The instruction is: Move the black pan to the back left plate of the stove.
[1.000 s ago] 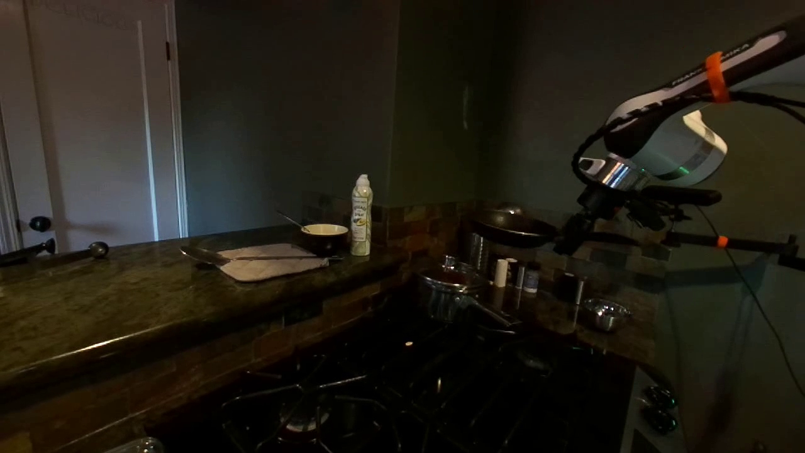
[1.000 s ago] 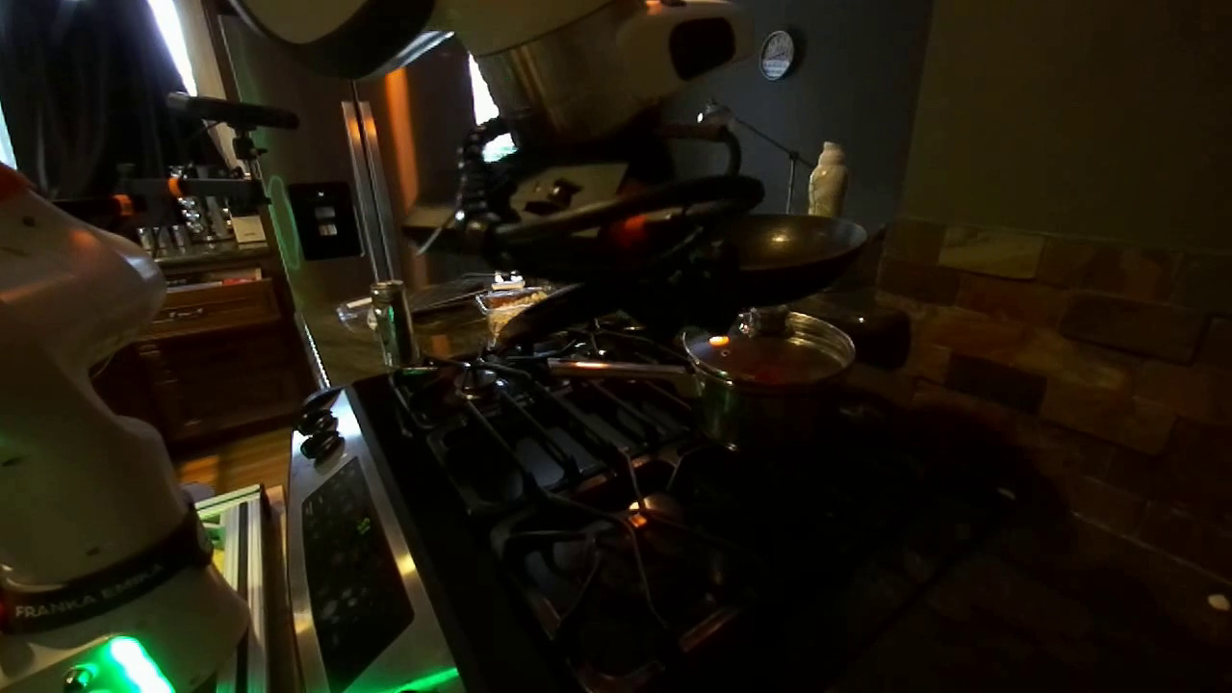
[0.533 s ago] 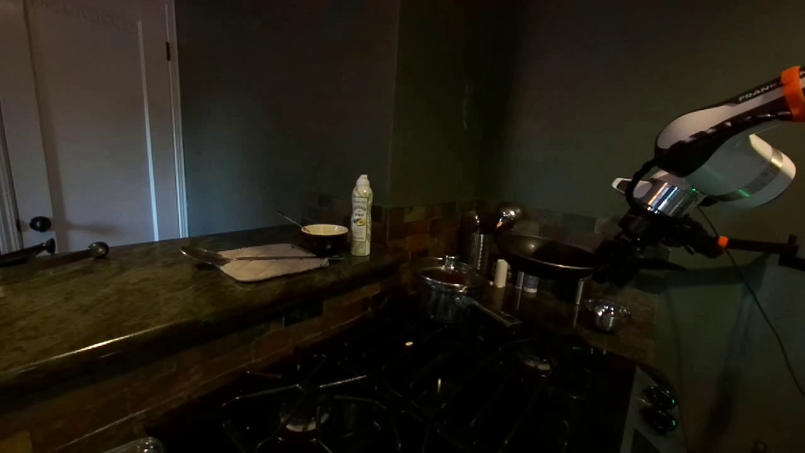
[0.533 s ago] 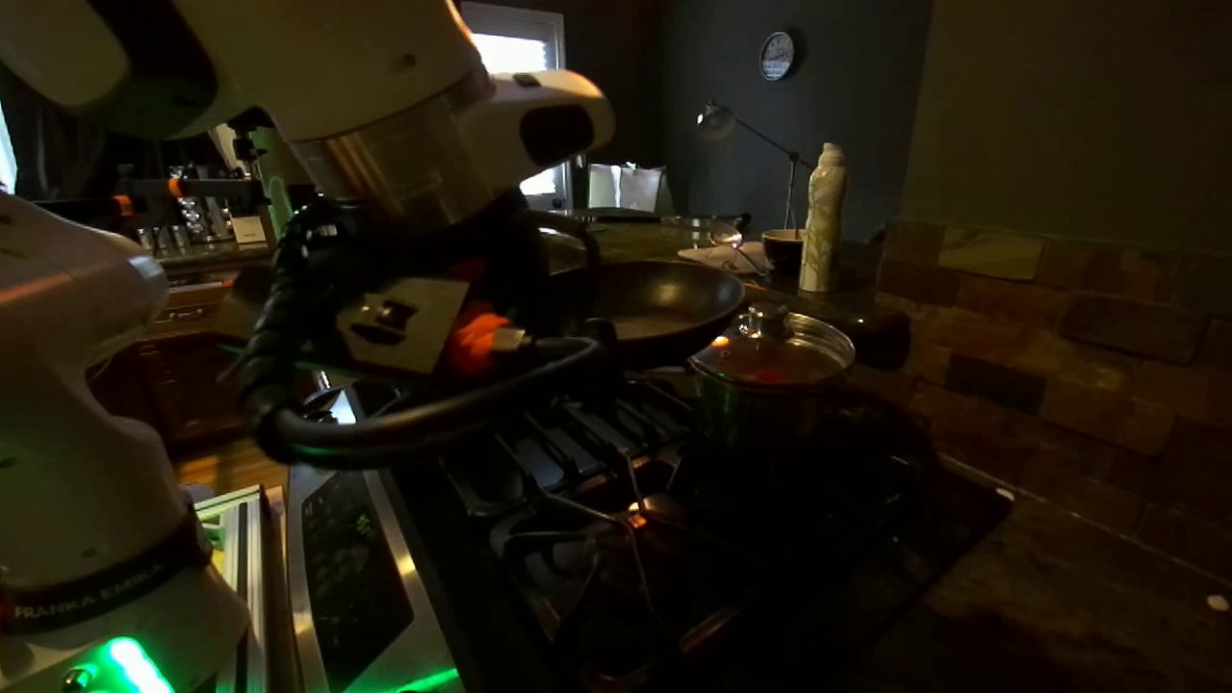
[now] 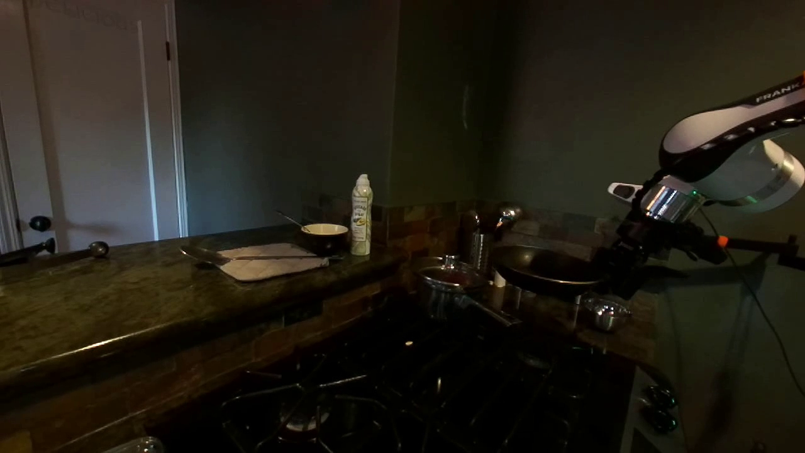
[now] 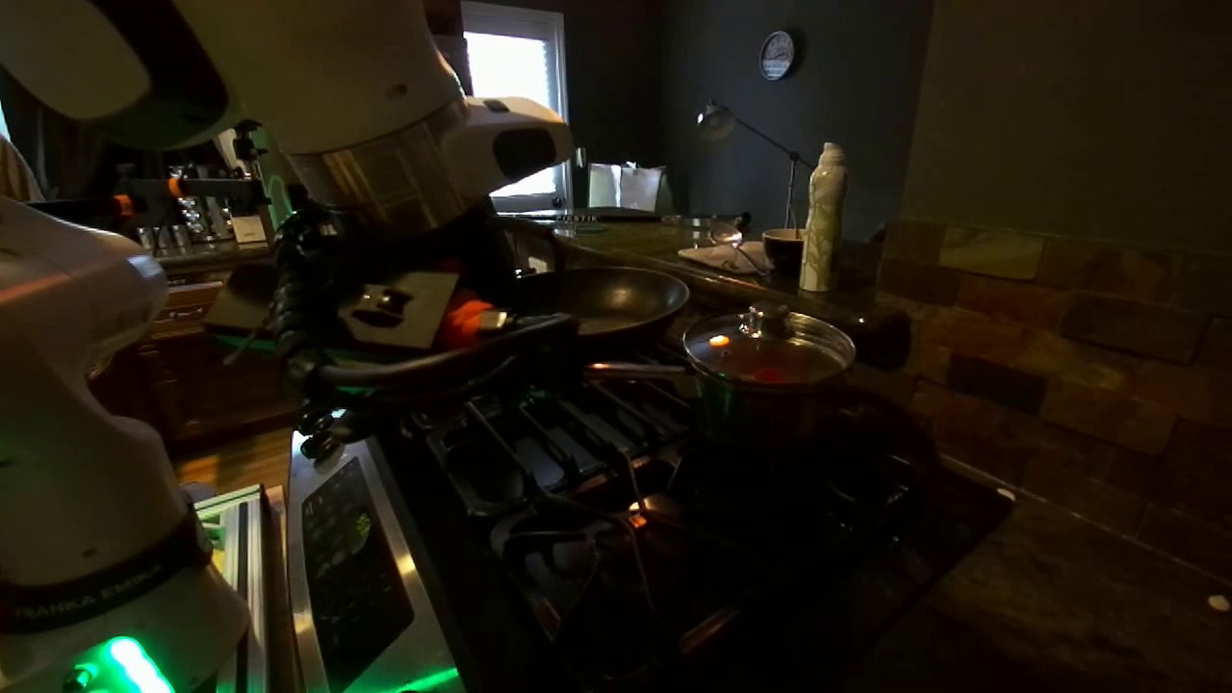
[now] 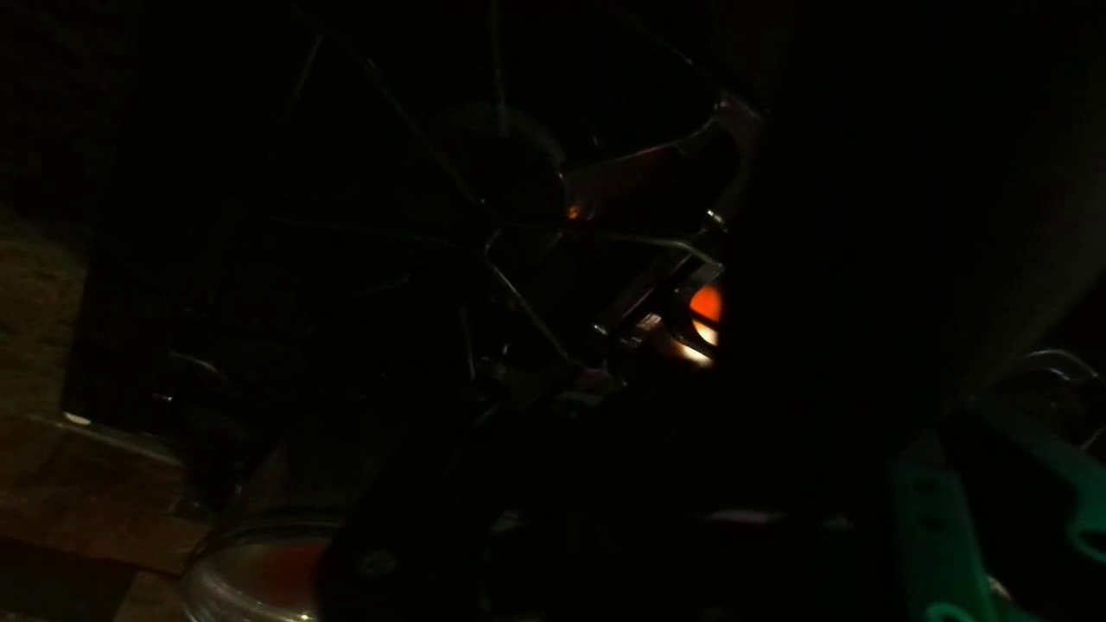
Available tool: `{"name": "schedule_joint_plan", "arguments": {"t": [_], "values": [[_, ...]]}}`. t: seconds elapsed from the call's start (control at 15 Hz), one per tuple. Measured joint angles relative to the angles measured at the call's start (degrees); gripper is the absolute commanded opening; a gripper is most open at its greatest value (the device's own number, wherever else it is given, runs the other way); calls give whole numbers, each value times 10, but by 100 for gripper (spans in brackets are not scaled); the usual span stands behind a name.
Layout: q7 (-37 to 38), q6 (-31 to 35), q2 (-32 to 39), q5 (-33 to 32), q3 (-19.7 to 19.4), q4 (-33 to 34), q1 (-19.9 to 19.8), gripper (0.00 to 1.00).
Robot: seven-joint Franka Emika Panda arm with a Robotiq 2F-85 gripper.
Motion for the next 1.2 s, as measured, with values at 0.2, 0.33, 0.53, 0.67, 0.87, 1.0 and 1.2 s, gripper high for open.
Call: {"name": "schedule_joint_plan", "arguments": {"t": [0.2, 0.33, 0.53, 0.67, 0.87, 1.0, 1.2], "values": [[1, 0, 0, 8, 3, 6, 32, 0], [5, 1, -2, 20, 21, 10, 73, 0], [16, 1, -5, 34, 61, 14, 140, 0], [18, 1, -6, 50, 79, 15, 184, 0], [23, 0, -4, 84, 94, 15, 243, 0], [25, 0, 2, 110, 95, 15, 276, 0], [29, -1, 13, 146, 99, 15, 312, 0]]}}
